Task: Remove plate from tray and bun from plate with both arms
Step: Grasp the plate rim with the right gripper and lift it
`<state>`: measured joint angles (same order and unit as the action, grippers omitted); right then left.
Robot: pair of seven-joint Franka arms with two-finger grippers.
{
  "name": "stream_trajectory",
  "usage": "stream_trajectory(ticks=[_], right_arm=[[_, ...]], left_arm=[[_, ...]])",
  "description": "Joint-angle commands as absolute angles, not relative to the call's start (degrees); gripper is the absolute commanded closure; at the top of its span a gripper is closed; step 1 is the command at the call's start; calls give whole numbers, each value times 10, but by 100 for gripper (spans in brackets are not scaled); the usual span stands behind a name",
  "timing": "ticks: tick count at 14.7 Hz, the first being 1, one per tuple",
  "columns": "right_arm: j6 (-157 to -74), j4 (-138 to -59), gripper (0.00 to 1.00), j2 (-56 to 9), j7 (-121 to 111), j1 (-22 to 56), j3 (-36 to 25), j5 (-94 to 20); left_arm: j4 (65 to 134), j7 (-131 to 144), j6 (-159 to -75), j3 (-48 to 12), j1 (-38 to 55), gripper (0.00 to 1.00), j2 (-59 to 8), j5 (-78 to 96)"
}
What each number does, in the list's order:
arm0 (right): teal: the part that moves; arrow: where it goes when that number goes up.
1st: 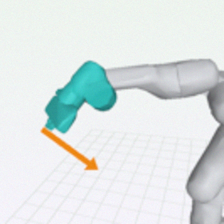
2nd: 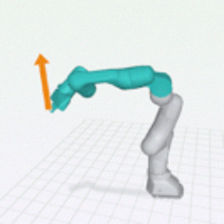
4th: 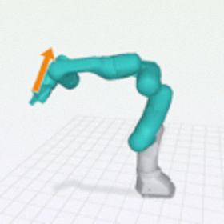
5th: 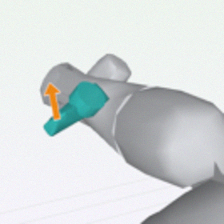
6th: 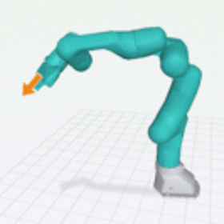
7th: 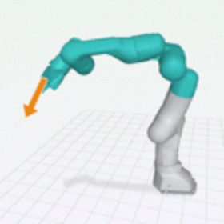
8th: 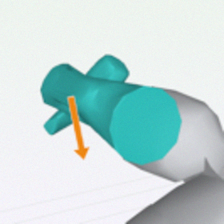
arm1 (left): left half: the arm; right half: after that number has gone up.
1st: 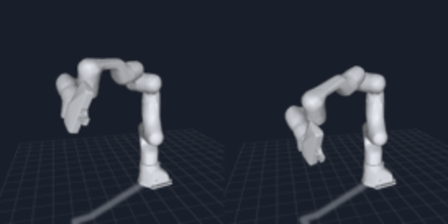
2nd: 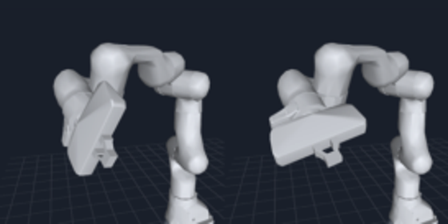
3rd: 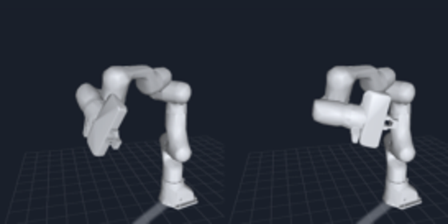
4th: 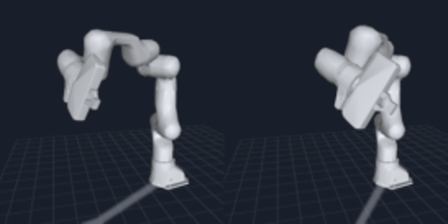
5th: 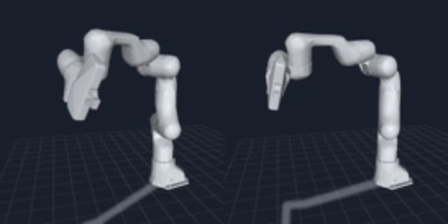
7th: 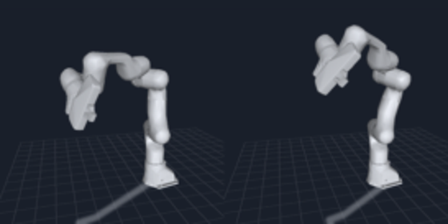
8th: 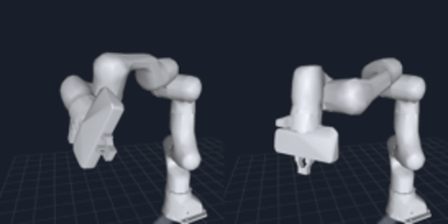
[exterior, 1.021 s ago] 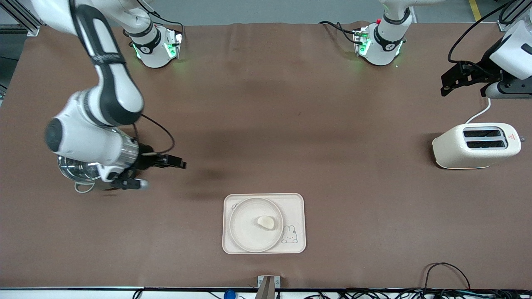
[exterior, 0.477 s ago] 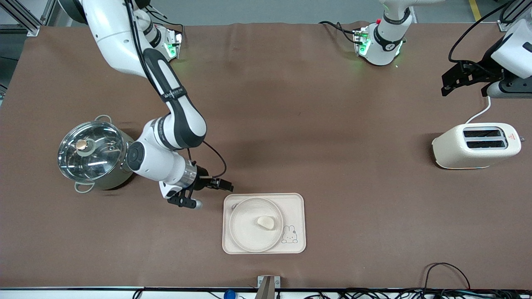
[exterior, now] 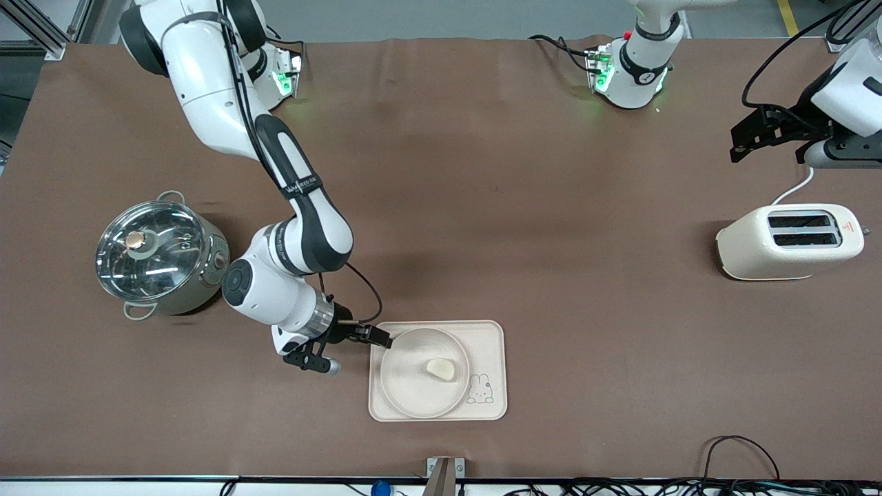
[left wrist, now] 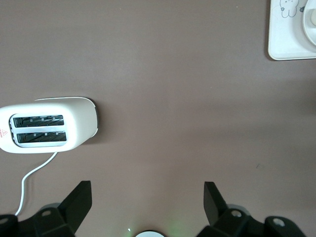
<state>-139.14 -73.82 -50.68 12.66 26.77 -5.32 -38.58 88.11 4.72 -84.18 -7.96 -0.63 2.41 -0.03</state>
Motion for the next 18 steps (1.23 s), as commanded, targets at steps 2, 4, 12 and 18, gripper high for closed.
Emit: stream_trajectory(ticks=[2,4,12,18], right_arm=[[-1426,-697,24,-555,129,278,-53,-398],[-1428,-686,39,-569,128,278,-52,-398],[-1447,-680,72,-590,126,284,-51,-398],[-1458,-679,81,-599,123,280,-35,-398]], left_arm=[[866,44,-838,-80,-10,0,22,10],[866,37,-838,-79,-10,0,23,8],[867,38,-841,-77,-17,0,17,-1],[867,36,-850,-78,-40,0,18,5]])
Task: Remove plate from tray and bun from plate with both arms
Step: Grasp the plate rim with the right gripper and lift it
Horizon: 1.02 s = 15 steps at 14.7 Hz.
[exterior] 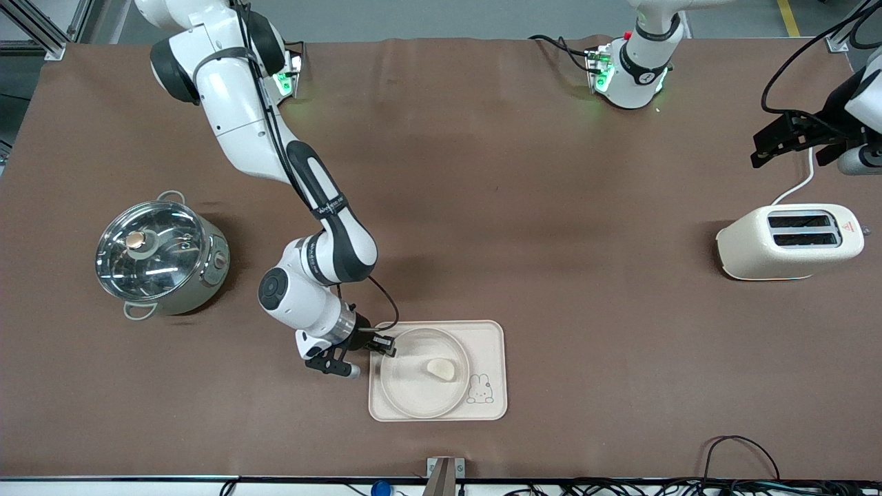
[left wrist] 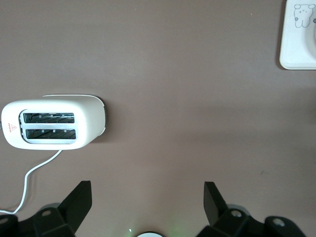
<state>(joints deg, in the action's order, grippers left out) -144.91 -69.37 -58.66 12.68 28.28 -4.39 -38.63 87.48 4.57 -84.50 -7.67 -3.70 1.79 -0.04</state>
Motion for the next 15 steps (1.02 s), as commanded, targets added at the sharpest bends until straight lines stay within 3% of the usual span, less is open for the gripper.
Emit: stream_trajectory(ticks=[1,7,10,15], right_arm=[[-1468,-680,88,-599,123,279,-34,-398],[-1468,-684,97,-594,120,272,-29,-408],[-1462,-693,99,-572,118,247,10,-417],[-1444,-806,100,-484,113,231,38,-417]], left_arm=[[867,36,-850,-78,-45,0,20,6],[866,37,-852,-80,-44,0,5,8],[866,37,-854,-80,-44,0,6,4],[865,40,-853,-79,-45,0,13,-1]])
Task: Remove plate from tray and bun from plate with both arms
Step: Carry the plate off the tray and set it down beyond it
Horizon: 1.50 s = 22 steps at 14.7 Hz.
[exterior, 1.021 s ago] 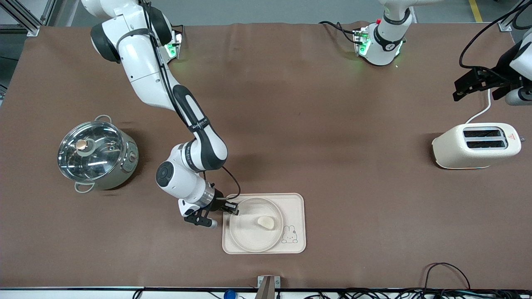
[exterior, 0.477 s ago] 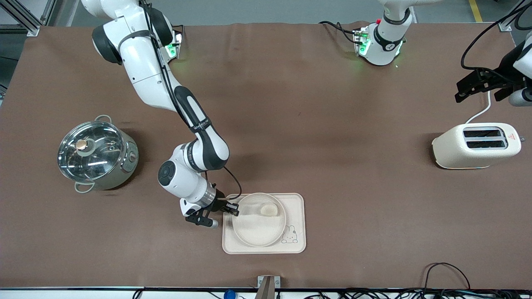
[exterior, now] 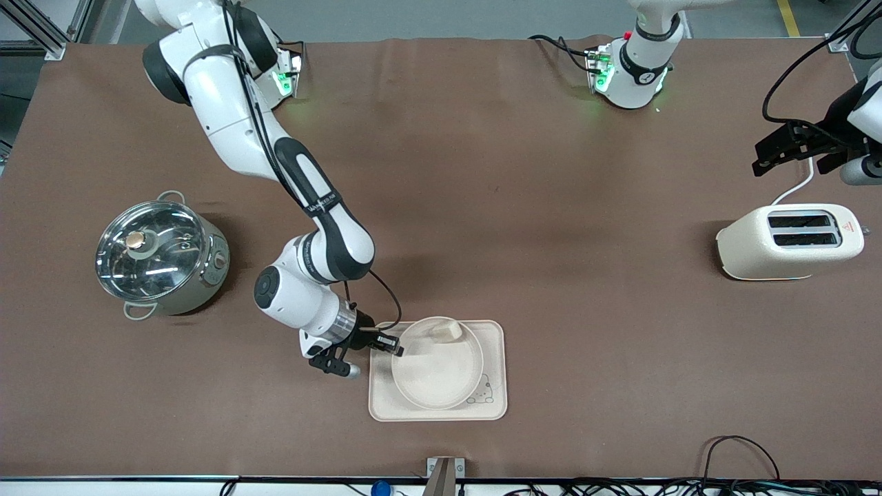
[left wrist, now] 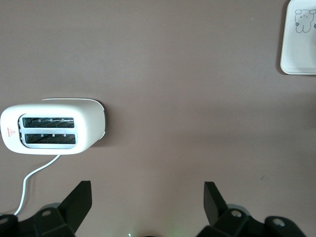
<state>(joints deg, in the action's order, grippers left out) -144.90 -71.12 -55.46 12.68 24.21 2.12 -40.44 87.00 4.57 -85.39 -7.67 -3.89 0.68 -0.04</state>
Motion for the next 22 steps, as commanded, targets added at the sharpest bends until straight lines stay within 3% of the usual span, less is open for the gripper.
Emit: stream_trajectory(ticks=[1,8,11,16,18,19,20,21,22], right_arm=[[-1446,-839,100,-463,106,235,38,-417],[-1457,-1058,100,-319,93,254,40,-417],[-1504,-1139,100,-280,87,277,41,-417],[-1556,-1186,98,-276,87,315,42,-430],[-1558,-1187,89,-277,87,316,41,-430],[-1558,-1187,72,-278,87,316,41,-430],[-1557,-1186,36,-278,86,314,41,-430],[-1554,-1186,14,-277,87,311,41,-430],[-1551,-1185,0,-273,88,309,41,-430]], left_arm=[[865,40,-853,-78,-45,0,13,-1],[865,38,-847,-78,-52,0,12,-1],[865,37,-848,-79,-53,0,12,-1],[851,36,-846,-79,-53,0,13,0],[852,37,-846,-79,-52,0,12,-1],[853,38,-846,-79,-51,0,11,-1],[853,38,-845,-79,-51,0,12,-2],[853,38,-844,-78,-51,0,12,-2],[853,39,-844,-78,-51,0,13,-2]])
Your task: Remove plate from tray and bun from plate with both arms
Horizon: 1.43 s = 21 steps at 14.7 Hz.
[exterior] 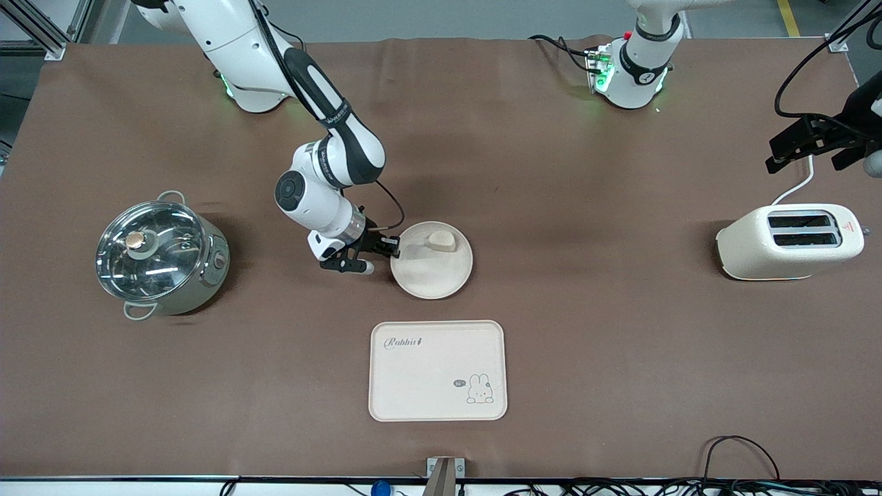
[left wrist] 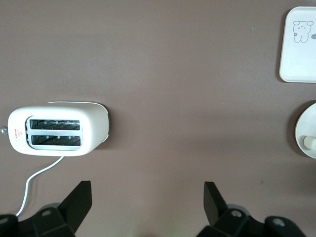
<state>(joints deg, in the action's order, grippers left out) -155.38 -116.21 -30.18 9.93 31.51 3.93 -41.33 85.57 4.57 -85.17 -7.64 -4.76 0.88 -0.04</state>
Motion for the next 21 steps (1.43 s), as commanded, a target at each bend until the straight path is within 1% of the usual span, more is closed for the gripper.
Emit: stream_trajectory(ticks=[1,3,6,8,9,11,13,16,17,19,21], right_arm=[[-1543,-1185,0,-260,89,305,41,-430],[-1503,-1180,0,-230,90,285,40,-432],[-1442,-1180,0,-169,84,236,35,-428],[-1362,-1180,0,-115,65,191,33,-408],[-1326,-1182,0,-92,61,165,33,-388],[-1256,-1184,0,-35,64,129,32,-311],[-1190,-1180,0,8,65,79,33,-246],[-1099,-1167,0,67,62,28,33,-172],[-1069,-1152,0,82,61,21,32,-142],[-1008,-1091,0,84,62,9,33,-87],[-977,-1029,0,83,62,7,33,-21]], left_arm=[[853,40,-844,-78,-51,0,13,-2],[853,40,-844,-80,-51,0,13,-2],[854,42,-844,-85,-48,0,13,-16],[856,47,-844,-86,-47,0,13,-19],[856,45,-844,-86,-49,0,13,-19],[856,37,-844,-86,-49,0,13,-19],[855,38,-844,-86,-47,0,13,-20],[855,38,-844,-88,-47,0,14,-19],[854,38,-844,-88,-47,0,14,-19],[856,39,-844,-88,-47,0,14,-20],[856,38,-838,-88,-47,0,14,-20]])
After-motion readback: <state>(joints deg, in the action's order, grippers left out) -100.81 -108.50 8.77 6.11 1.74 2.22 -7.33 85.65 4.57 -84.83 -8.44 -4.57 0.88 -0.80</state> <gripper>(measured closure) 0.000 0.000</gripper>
